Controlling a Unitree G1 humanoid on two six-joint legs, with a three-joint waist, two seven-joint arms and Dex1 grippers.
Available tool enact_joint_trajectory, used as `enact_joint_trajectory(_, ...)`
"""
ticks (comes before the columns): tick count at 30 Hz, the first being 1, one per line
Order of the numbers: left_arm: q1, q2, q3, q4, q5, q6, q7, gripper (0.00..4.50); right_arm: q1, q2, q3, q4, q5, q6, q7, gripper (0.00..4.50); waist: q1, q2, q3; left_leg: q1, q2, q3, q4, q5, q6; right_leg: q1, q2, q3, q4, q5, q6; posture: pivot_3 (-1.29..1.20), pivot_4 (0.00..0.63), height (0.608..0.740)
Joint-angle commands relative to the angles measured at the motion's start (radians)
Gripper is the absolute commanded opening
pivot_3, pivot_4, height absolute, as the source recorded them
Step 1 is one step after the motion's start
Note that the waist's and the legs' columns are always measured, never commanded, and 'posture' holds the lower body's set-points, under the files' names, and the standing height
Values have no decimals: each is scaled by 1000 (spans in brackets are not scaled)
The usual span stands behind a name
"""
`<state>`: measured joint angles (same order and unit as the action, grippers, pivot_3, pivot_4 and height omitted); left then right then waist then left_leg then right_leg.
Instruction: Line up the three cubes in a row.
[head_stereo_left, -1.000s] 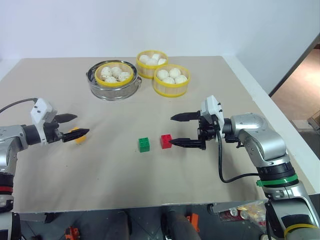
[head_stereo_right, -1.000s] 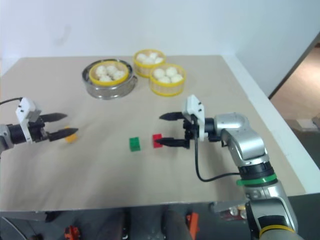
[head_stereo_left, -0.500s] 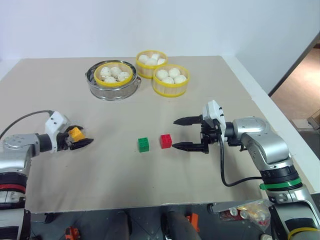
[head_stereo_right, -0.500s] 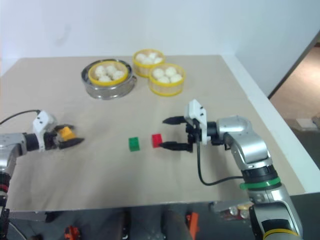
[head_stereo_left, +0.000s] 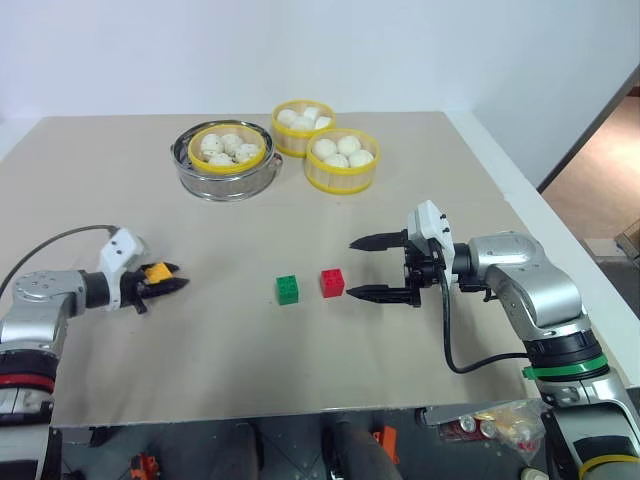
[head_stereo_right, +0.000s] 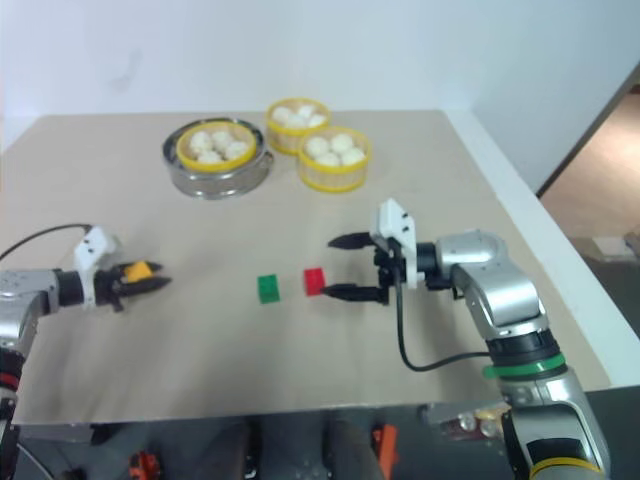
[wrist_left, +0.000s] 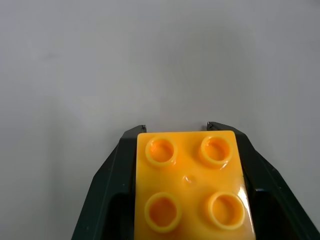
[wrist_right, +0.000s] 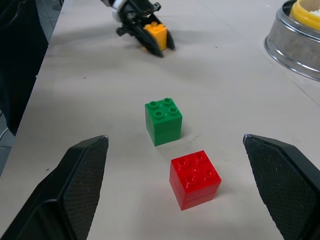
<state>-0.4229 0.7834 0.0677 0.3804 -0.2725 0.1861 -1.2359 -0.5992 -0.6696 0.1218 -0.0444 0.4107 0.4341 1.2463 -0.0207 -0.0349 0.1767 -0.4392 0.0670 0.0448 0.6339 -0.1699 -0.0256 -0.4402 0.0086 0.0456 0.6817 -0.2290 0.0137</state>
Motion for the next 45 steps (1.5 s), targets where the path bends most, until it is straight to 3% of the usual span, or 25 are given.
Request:
enact_joint_trajectory(1, -10, 4, -76, -173, -22, 7, -98, 1395, -29, -4, -4, 1, -5, -20, 12, 4500, 2, 0, 0, 0, 0, 0, 0, 0, 0, 0, 0, 0, 0, 0, 0, 0, 150, 740)
enact_joint_trajectory(6, -55, -23, -168, -200, -19, 16, -182, 1395, -33, 2, -3, 15, -10, -26, 12, 4500, -4, 0, 0, 2, 0, 2, 1, 0, 0, 0, 1, 3, 0, 1, -1, 0, 150, 740)
enact_joint_trajectory(16, -136, -86, -243, -57, 51, -64, -198, 1395, -1, 0, 0, -18, -13, -20, 6, 4500, -2, 0, 0, 1, 0, 1, 1, 0, 0, 0, 2, 3, 0, 1, 1, 0, 150, 740)
enact_joint_trajectory(45, -159, -119, -269, 19, 133, -85, -148, 1395, -1, -11, -3, -25, -10, -12, 0, 4500, -2, 0, 0, 3, 0, 2, 4, 2, 3, 2, 2, 4, 0, 4, -2, 0, 150, 740)
